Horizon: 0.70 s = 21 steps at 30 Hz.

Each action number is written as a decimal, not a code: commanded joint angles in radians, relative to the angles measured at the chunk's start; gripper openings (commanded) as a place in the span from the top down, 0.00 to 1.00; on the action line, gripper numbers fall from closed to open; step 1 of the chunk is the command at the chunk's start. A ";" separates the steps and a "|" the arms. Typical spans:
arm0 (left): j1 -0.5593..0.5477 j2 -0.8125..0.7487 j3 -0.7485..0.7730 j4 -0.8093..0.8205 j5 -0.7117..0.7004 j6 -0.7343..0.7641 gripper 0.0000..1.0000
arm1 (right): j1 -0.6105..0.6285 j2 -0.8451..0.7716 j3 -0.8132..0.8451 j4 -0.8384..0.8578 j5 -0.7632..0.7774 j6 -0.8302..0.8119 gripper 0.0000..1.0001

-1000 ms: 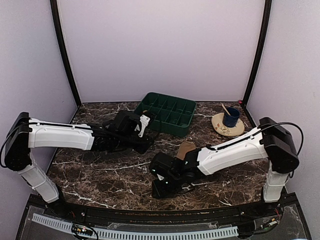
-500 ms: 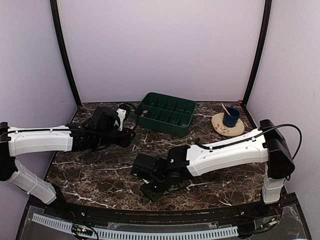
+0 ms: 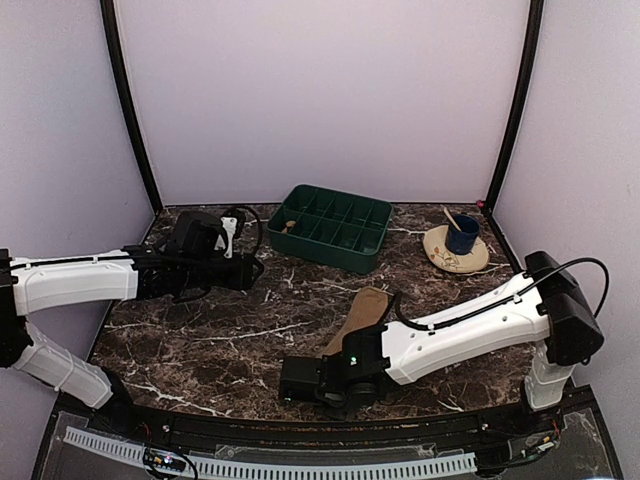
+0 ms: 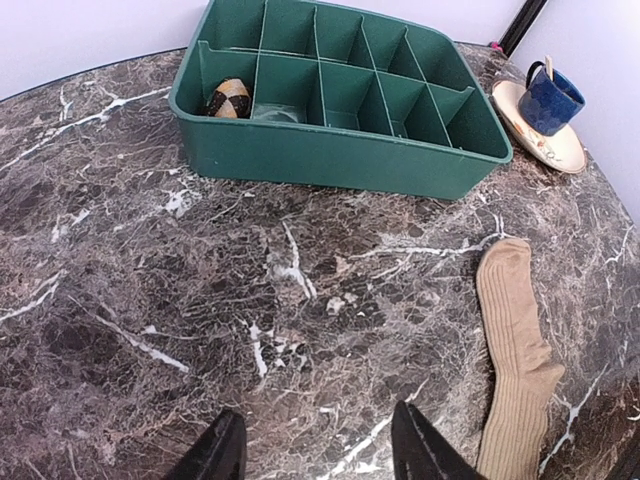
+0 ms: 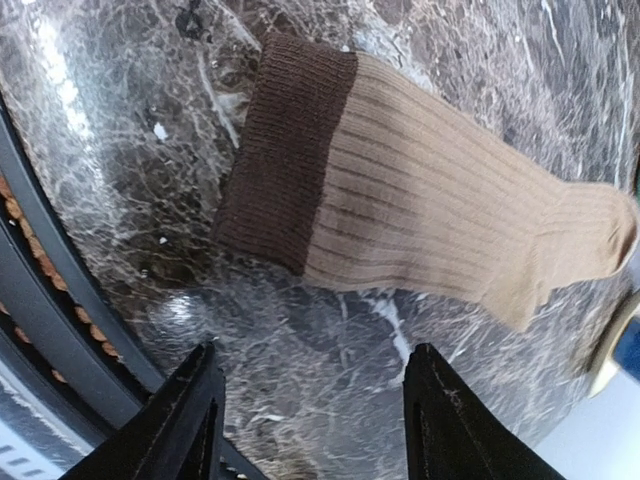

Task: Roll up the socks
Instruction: Move the sock to the center of the board, then pick up the sock from the center of the board.

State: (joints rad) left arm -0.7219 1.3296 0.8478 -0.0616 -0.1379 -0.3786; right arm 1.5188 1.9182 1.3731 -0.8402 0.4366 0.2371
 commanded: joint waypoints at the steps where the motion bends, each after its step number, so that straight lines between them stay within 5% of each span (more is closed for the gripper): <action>1: 0.011 -0.039 -0.022 -0.011 0.029 -0.031 0.47 | 0.010 -0.031 -0.017 0.049 0.085 -0.126 0.43; 21: 0.036 -0.057 -0.063 0.016 0.046 -0.050 0.45 | 0.014 0.051 -0.025 0.146 0.035 -0.317 0.43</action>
State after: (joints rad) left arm -0.6933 1.3067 0.8055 -0.0593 -0.1036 -0.4152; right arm 1.5227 1.9476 1.3552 -0.7258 0.4885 -0.0463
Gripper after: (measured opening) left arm 0.548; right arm 0.568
